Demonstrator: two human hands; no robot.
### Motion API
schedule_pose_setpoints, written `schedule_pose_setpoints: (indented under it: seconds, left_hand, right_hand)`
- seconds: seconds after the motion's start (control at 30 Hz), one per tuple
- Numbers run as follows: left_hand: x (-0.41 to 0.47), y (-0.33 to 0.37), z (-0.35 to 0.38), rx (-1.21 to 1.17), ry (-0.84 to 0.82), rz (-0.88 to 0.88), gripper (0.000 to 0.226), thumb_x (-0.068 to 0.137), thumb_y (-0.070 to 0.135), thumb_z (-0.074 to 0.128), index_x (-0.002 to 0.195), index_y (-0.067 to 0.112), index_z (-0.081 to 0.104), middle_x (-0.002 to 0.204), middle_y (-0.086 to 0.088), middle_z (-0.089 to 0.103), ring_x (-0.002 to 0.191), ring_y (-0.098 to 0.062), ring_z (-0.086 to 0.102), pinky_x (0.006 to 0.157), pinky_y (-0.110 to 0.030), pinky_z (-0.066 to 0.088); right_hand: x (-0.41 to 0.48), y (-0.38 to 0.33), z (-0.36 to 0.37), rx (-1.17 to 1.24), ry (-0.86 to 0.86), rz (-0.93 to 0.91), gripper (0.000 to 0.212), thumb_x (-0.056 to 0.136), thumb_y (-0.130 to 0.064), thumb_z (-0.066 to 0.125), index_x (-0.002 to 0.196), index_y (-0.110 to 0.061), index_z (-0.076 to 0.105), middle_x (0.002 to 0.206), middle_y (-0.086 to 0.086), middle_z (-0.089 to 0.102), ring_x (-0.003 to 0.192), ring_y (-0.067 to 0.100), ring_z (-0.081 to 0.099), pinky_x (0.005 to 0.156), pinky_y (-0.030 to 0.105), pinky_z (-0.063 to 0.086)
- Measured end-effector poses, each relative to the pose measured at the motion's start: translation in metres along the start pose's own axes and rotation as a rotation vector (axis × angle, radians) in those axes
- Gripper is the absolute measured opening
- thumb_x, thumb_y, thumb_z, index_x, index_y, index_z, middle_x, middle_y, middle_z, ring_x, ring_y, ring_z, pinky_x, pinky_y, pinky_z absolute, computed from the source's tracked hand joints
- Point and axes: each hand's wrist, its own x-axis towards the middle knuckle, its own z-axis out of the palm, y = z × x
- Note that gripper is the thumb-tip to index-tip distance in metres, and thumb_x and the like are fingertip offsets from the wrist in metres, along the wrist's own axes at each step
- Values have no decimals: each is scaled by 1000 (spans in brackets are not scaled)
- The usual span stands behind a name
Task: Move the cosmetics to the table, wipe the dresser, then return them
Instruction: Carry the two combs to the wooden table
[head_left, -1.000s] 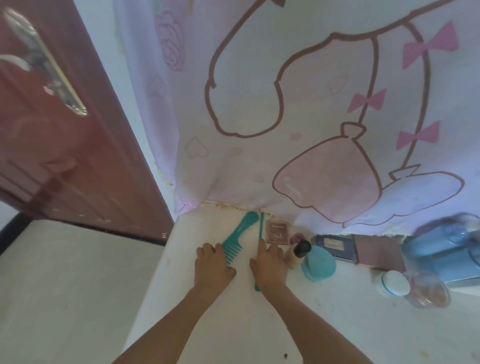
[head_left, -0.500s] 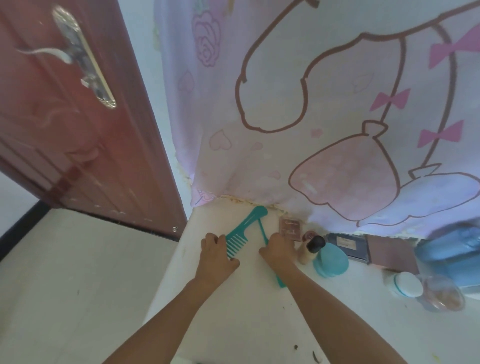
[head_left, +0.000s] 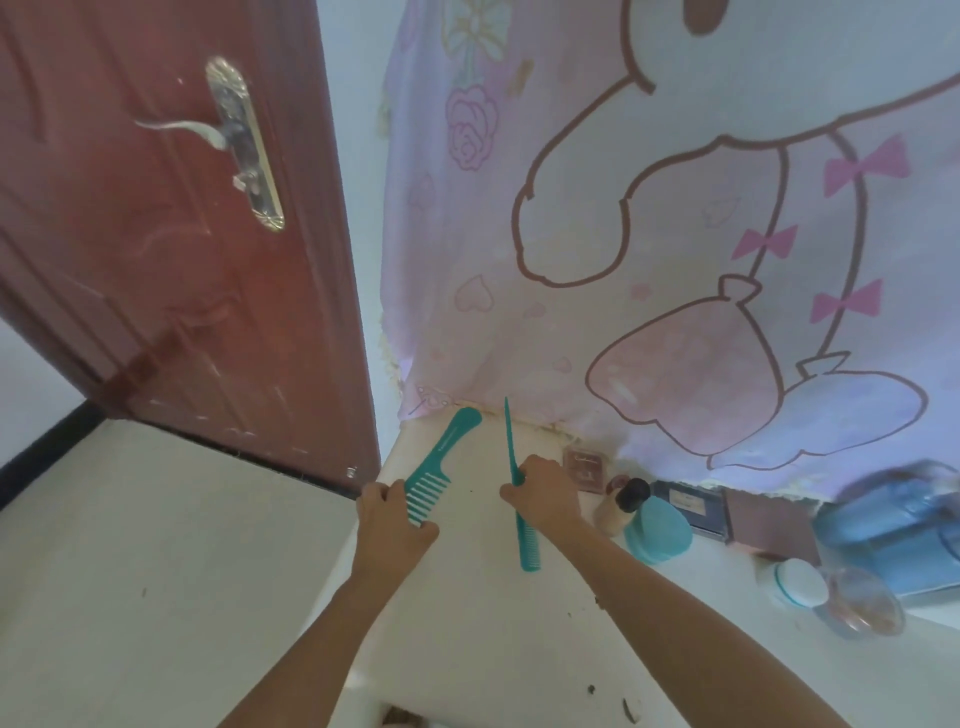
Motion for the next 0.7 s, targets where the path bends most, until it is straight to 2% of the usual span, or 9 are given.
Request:
schedule_pose_setpoints:
  seconds: [0.1,0.23,0.4,0.47,0.53,0.6,0.7]
  left_hand:
    - [-9,-10,-17,-44,101,-39,43,71,11,65,110,-1,51,98,-7,32,96,-23,36,84,-27,38]
    - [-42,-23,-38,-102,250,-153,52,70,6,63,119,0,48,103,-10,36,104,-28,39,91,-30,38]
    - [-110,-34,-49,-211,497,-349,61,67,0,65,125,2,49,104,-10,38,98,-31,48,86,-33,44]
    - [-146,-38,-51,-241,602,-400,61,67,-2,66,126,1,49,102,-8,38,99,-32,48,83,-28,41]
    - [-175,-41,-55,-256,683,-431,60,68,-1,66,126,0,49,101,-6,36,100,-32,47,82,-24,36]
    - [-213,-48,-58,-258,771,-522,60,67,4,64,125,0,50,100,-6,35,102,-31,46,83,-21,33]
    - [-270,-62,-67,-271,903,-626,56,70,-2,63,125,4,50,101,-5,36,106,-28,44,85,-17,31]
  right_hand:
    - [-7,-16,3,-107,48,-190,31,85,-25,53,112,-9,54,109,12,51,95,26,54,78,32,45]
    - [-19,-39,12,-121,54,-431,31,85,-22,53,114,-11,56,108,11,51,98,25,51,78,28,41]
    - [-49,-56,29,-77,1,-729,29,79,-14,58,107,-6,63,96,18,57,93,31,52,76,33,41]
    - [-66,-60,40,-64,-28,-850,25,75,-11,59,97,-3,66,88,18,57,87,32,53,71,35,44]
    - [-84,-64,52,-41,-57,-930,19,74,-11,59,91,-3,65,86,15,56,85,29,53,63,32,40]
    - [-111,-68,67,-25,-123,-1025,21,77,-11,60,97,-6,65,92,12,56,88,25,54,64,27,36]
    - [-156,-79,94,-42,-230,-1163,26,81,-12,60,106,-8,64,100,9,58,96,24,53,71,28,41]
